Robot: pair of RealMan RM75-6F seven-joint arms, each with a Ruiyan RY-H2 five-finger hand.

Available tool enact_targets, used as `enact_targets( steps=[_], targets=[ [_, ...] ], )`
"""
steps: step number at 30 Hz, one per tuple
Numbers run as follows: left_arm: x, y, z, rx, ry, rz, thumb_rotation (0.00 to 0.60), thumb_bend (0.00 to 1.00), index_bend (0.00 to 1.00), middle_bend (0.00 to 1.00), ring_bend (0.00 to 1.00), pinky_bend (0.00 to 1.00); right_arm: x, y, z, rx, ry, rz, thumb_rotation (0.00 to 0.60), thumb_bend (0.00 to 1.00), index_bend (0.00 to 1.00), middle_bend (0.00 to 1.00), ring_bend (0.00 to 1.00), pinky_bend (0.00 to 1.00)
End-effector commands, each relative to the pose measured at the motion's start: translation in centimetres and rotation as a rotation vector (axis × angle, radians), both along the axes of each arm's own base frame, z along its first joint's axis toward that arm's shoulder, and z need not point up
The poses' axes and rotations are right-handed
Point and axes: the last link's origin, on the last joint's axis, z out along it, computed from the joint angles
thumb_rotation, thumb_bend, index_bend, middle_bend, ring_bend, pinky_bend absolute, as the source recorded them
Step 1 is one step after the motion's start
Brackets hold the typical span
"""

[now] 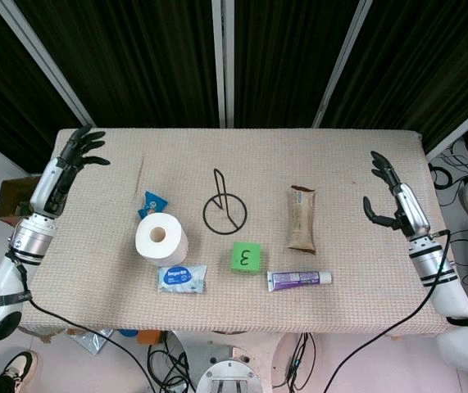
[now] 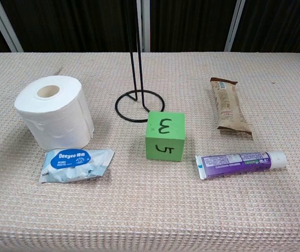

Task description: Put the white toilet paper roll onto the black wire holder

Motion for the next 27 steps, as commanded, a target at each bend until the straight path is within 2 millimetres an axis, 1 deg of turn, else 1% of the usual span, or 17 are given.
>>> enact_targets(
  steps=[1, 12, 16, 18, 20, 21, 23, 24, 25, 27],
  targets=[
    [0.0, 0.0, -0.1, -0.004, -0.001, -0.005, 0.121, 0.21, 0.03, 0.12, 0.15, 0.32, -0.1, 0.0, 0.0, -0.007, 0.004, 0.000, 0.600, 0.48, 0.00, 0.00, 0.00, 0.13],
    [0.3, -0.2, -0.1, -0.005, 0.012, -0.019, 0.119, 0.21, 0.03, 0.12, 0.15, 0.32, -0.2, 0.4, 0.2, -0.007, 0.004, 0.008, 0.600, 0.48, 0.00, 0.00, 0.00, 0.13],
    [0.2, -0.5, -0.2, -0.001, 0.046, -0.023, 0.118, 0.20, 0.03, 0.12, 0.15, 0.32, -0.3, 0.6, 0.2, -0.006, 0.010, 0.009, 0.600, 0.48, 0.00, 0.00, 0.00, 0.13],
    [-0.2, -0.8, -0.3, 0.006, 0.122, -0.026, 0.110, 0.16, 0.03, 0.12, 0.15, 0.32, -0.5, 0.8, 0.4, -0.013, 0.038, 0.020, 0.600, 0.48, 0.00, 0.00, 0.00, 0.13],
    [-0.3, -1.6, -0.5, 0.006, 0.170, -0.021, 0.053, 0.05, 0.05, 0.13, 0.15, 0.32, -0.9, 1.1, 0.5, -0.027, 0.092, 0.037, 0.600, 0.48, 0.00, 0.00, 0.00, 0.10],
    [-0.3, -2.0, -0.5, 0.000, 0.181, -0.017, 0.027, 0.01, 0.07, 0.13, 0.15, 0.32, -1.1, 1.3, 0.6, -0.034, 0.125, 0.045, 0.600, 0.47, 0.00, 0.00, 0.00, 0.09],
    [-0.4, -3.0, -0.3, -0.001, 0.236, -0.020, 0.015, 0.00, 0.08, 0.14, 0.15, 0.32, -1.6, 1.8, 0.7, -0.052, 0.209, 0.071, 0.600, 0.47, 0.00, 0.00, 0.00, 0.03],
    [-0.5, -3.4, -0.2, 0.009, 0.286, -0.028, 0.015, 0.00, 0.08, 0.14, 0.15, 0.32, -1.8, 2.1, 0.7, -0.063, 0.247, 0.081, 0.600, 0.47, 0.00, 0.00, 0.00, 0.02],
    [-0.9, -4.1, 0.0, 0.027, 0.366, -0.036, 0.028, 0.00, 0.08, 0.14, 0.15, 0.32, -2.2, 2.6, 0.8, -0.077, 0.301, 0.094, 0.600, 0.46, 0.00, 0.00, 0.00, 0.00],
    [-1.6, -5.1, 0.1, 0.062, 0.507, -0.046, 0.083, 0.00, 0.08, 0.14, 0.15, 0.30, -2.7, 3.4, 0.9, -0.104, 0.385, 0.113, 0.600, 0.45, 0.00, 0.00, 0.00, 0.00]
  ],
)
